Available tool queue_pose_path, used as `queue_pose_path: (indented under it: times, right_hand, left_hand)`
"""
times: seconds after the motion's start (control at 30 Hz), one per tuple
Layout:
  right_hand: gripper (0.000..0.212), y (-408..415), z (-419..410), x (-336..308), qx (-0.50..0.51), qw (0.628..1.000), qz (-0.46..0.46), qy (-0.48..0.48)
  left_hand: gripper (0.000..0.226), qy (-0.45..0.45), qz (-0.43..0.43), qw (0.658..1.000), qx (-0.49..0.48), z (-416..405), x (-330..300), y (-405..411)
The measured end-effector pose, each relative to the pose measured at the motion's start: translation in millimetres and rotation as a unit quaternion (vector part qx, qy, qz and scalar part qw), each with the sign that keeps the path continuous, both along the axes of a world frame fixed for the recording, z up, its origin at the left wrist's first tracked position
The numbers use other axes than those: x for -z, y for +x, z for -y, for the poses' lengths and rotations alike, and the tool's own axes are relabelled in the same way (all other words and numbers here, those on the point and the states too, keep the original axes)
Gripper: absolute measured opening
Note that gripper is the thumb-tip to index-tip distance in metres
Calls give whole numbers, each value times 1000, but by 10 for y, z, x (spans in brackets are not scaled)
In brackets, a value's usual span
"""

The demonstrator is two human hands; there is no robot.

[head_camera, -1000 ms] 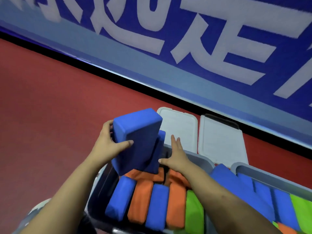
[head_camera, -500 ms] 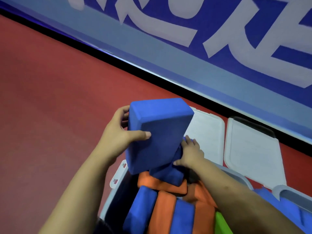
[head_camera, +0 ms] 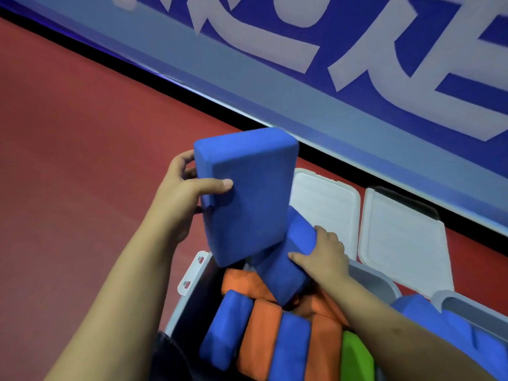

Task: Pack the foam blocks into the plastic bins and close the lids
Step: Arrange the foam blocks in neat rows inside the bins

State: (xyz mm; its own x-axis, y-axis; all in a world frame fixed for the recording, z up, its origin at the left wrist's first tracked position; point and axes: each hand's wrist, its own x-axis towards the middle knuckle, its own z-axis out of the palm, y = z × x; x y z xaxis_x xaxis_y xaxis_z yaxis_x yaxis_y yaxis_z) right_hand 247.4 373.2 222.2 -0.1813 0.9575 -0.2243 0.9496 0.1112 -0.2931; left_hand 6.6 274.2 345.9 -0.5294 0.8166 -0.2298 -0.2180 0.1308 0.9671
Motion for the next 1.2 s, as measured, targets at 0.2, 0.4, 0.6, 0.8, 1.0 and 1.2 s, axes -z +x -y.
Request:
queue_pose_path:
  times: [0.2, 0.4, 0.6, 0.8, 1.0, 1.2]
  right_hand:
    - [91, 419, 153, -513, 64, 989, -110, 81]
    - [87, 903, 599, -836, 150, 944, -252, 155]
    - [90, 1101, 956, -863, 95, 944, -245, 201]
    - [92, 1159, 1101, -750, 89, 939, -254, 212]
    - [88, 1091, 949, -581, 38, 943, -235, 235]
    - [84, 849, 532, -312, -31, 915, -234, 326]
  left_hand:
    - [94, -120, -9, 993, -7, 34, 204, 68]
    - [111, -247, -55, 960, 118, 220, 642, 475]
    - [78, -360, 47, 902, 234, 450, 1074, 946]
    - [54, -453, 77, 842, 283, 630, 1306, 1160]
    - [76, -588, -146, 678, 417, 522, 1507, 964]
    - [27, -432, -313, 745, 401, 19, 1709, 695]
